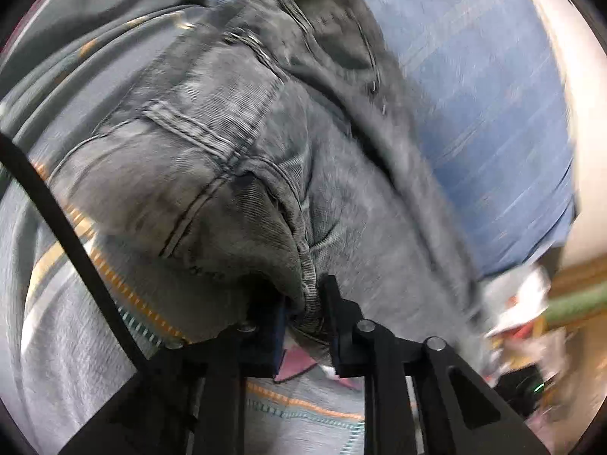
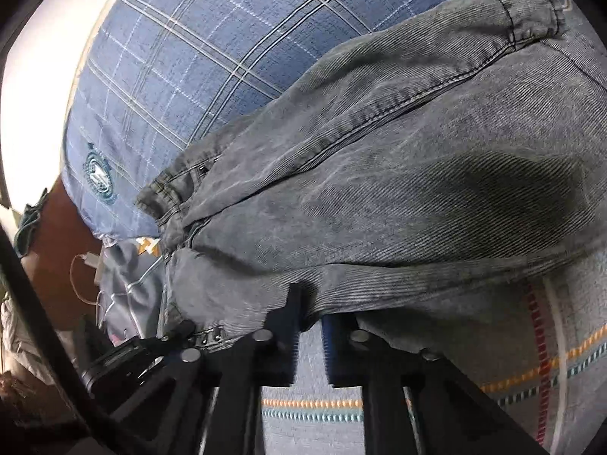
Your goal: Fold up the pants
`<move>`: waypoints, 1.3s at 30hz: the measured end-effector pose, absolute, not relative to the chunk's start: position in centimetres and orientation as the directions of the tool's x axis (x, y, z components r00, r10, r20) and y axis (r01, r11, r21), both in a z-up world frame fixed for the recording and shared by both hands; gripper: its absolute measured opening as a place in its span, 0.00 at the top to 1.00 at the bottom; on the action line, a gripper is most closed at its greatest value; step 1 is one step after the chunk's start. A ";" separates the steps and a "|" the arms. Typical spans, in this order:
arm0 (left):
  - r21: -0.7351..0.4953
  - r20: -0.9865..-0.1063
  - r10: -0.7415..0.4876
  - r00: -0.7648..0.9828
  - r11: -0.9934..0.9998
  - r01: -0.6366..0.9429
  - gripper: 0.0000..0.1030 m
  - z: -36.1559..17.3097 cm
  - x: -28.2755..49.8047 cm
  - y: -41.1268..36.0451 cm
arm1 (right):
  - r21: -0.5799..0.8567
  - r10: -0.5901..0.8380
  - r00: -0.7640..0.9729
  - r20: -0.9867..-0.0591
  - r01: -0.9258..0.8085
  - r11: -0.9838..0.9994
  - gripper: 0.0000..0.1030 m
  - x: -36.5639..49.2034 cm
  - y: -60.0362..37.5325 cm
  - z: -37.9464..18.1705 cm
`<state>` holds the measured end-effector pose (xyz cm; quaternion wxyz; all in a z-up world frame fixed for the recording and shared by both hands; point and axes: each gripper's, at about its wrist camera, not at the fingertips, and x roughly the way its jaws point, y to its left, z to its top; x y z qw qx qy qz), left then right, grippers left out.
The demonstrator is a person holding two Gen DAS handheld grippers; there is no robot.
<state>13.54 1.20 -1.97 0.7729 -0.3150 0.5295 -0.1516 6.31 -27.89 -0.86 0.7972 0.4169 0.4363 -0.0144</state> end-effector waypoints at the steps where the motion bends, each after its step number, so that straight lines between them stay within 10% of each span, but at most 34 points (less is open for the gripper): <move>1: -0.650 -0.715 -0.568 0.408 0.755 -0.089 0.84 -1.4 13.2 1.3 | 0.648 0.338 0.622 -0.706 0.376 0.662 0.93 6.0 -27.7 -0.4; 10: -0.479 -0.736 -0.450 0.506 0.874 0.080 0.87 7.5 5.6 2.0 | 0.662 0.371 0.651 -0.663 0.278 0.696 0.95 1.3 -25.1 5.5; 18: -0.290 -0.864 -0.306 0.401 0.952 0.102 0.80 1.2 5.3 0.3 | 0.602 0.409 0.483 -0.774 0.361 0.712 0.88 -0.1 -23.5 -1.2; 21: -0.292 -0.840 -0.334 0.428 0.942 0.164 0.40 3.1 4.8 -0.2 | 0.602 0.380 0.559 -0.737 0.287 0.745 0.45 -0.5 -24.5 2.7; 22: -0.264 -0.827 -0.317 0.464 0.948 0.176 0.34 4.2 4.3 -0.4 | 0.586 0.349 0.585 -0.732 0.279 0.760 0.18 -0.9 -25.0 4.1; 23: -0.234 -0.819 -0.296 0.492 0.954 0.186 0.34 4.8 3.7 -0.5 | 0.578 0.317 0.621 -0.717 0.277 0.767 0.15 -1.5 -25.8 5.4; 33: -0.271 -0.767 -0.437 0.471 0.885 0.380 0.33 10.2 5.9 -6.8 | 0.507 0.121 0.689 -0.714 0.391 0.768 0.15 4.4 -39.2 14.4; 39: -0.263 -0.773 -0.476 0.418 0.842 0.472 0.33 11.5 13.3 -16.2 | 0.520 0.154 0.594 -0.790 0.516 0.680 0.15 11.8 -49.3 10.2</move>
